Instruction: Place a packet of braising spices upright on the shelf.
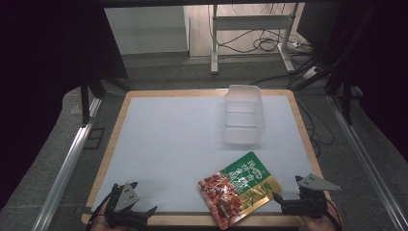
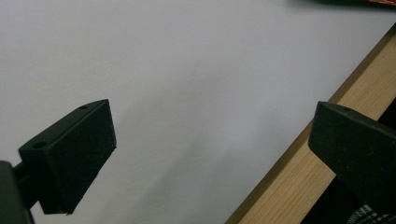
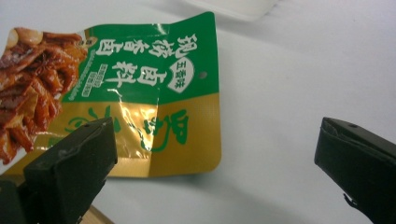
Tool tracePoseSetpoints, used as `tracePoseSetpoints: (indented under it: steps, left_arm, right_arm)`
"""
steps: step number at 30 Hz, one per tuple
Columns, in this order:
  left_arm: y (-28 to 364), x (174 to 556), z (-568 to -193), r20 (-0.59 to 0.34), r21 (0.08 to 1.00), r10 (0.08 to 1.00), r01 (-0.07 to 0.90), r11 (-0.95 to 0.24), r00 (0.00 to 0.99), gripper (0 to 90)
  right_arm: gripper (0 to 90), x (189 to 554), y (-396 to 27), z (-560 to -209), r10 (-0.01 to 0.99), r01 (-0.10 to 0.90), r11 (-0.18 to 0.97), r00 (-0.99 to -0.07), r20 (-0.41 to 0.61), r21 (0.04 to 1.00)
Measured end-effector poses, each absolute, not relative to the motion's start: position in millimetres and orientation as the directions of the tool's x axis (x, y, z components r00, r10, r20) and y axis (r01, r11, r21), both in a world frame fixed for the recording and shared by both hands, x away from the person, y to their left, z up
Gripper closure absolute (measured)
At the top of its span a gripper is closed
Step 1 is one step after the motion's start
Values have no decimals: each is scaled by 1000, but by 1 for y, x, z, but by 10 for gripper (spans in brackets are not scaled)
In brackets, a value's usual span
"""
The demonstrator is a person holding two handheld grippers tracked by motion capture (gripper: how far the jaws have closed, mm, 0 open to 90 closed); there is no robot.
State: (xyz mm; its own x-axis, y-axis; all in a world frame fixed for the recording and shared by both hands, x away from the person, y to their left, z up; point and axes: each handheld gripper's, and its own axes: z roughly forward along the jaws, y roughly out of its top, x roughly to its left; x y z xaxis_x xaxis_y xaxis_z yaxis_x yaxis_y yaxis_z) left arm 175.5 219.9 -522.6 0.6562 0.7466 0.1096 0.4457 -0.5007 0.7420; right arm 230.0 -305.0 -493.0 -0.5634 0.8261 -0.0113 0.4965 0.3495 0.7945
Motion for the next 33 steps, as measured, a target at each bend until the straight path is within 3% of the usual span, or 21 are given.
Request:
tracePoseSetpoints:
  steps: [33]
  left_arm:
    - [219,175,-523,126,734,738,439,-519,662,10]
  right_arm:
    - [12,273,-269,-504,777,533,420,-630,13,734]
